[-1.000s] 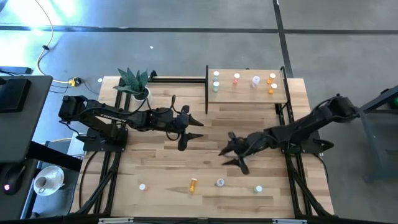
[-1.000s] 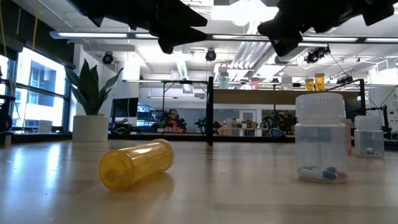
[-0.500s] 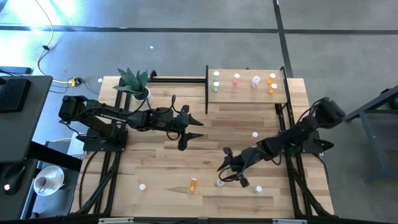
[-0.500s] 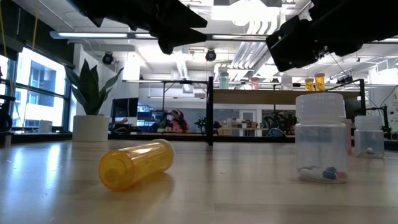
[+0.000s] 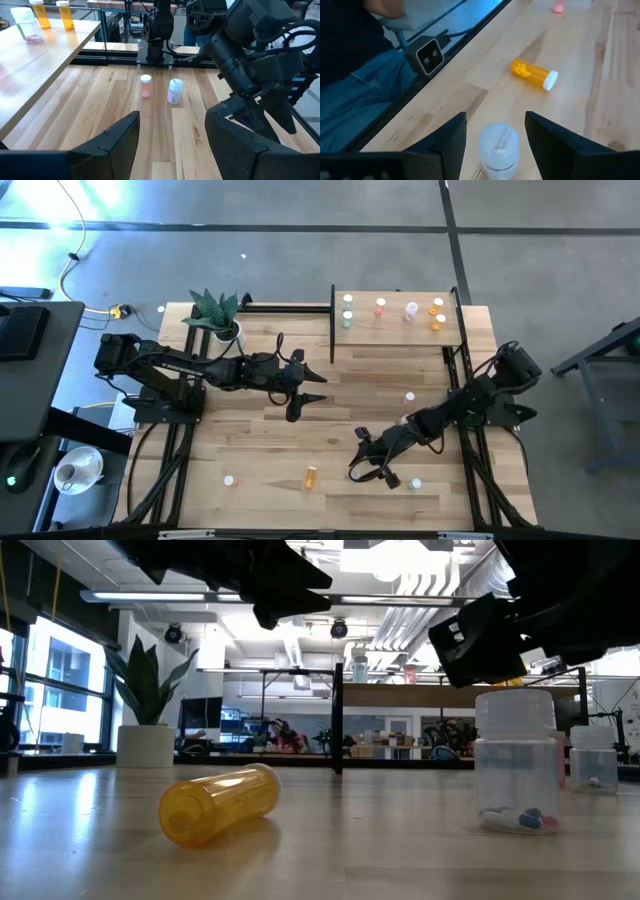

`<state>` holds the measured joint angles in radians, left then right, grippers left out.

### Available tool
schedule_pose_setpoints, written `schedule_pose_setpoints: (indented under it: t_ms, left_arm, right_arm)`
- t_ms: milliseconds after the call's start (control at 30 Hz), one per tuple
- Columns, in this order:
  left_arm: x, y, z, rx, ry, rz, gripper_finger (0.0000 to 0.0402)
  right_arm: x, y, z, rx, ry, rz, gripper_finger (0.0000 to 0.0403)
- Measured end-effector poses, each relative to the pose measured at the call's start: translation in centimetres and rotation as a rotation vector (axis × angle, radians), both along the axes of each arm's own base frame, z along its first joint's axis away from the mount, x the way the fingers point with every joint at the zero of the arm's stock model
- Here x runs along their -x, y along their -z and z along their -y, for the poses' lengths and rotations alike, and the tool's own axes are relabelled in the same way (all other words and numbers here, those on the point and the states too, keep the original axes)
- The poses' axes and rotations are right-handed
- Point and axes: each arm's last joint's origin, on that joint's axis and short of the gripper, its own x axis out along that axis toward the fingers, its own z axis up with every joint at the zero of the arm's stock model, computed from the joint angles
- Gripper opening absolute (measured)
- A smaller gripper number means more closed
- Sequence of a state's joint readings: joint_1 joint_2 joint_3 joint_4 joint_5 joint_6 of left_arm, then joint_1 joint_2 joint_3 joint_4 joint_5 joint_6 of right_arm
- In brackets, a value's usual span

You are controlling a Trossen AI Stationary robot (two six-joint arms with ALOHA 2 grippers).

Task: Pick and place medicine bottles onto shelf by color
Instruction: Put the bottom transparent bottle on the shelf aligned with the other transparent pill bottle

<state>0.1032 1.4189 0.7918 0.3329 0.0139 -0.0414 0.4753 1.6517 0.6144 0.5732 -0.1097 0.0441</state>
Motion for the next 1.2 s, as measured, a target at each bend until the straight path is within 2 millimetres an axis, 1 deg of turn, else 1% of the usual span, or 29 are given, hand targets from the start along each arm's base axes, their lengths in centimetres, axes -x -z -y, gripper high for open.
schedule_pose_setpoints:
  t_ms: [100,267,400,733,1000,1200]
  left_arm:
    - [0.0,0.0,0.0,0.000,0.000,0.000,0.0215]
    - [0.0,0.0,0.0,0.000,0.000,0.000,0.0215]
    - [0.0,0.0,0.0,0.000,0.000,0.000,0.0215]
    - [0.0,0.0,0.0,0.000,0.000,0.000,0.0215]
    - [0.0,0.0,0.0,-0.001,0.000,0.000,0.0215]
    - [0.0,0.0,0.0,0.000,0.000,0.000,0.0215]
  right_arm:
    - [0.1,-0.1,-0.3,-0.003,-0.008,0.008,0.0193]
    - [0.2,0.0,-0.5,0.043,0.033,0.026,0.0193]
    - [0.3,0.3,-0.6,0.049,0.027,0.019,0.0193]
    - [-0.1,1.9,-0.8,0.063,0.031,0.005,0.0193]
    - [-0.1,2.0,-0.9,0.064,0.025,0.003,0.0192]
    - [0.0,2.1,-0.9,0.064,0.005,-0.018,0.0168]
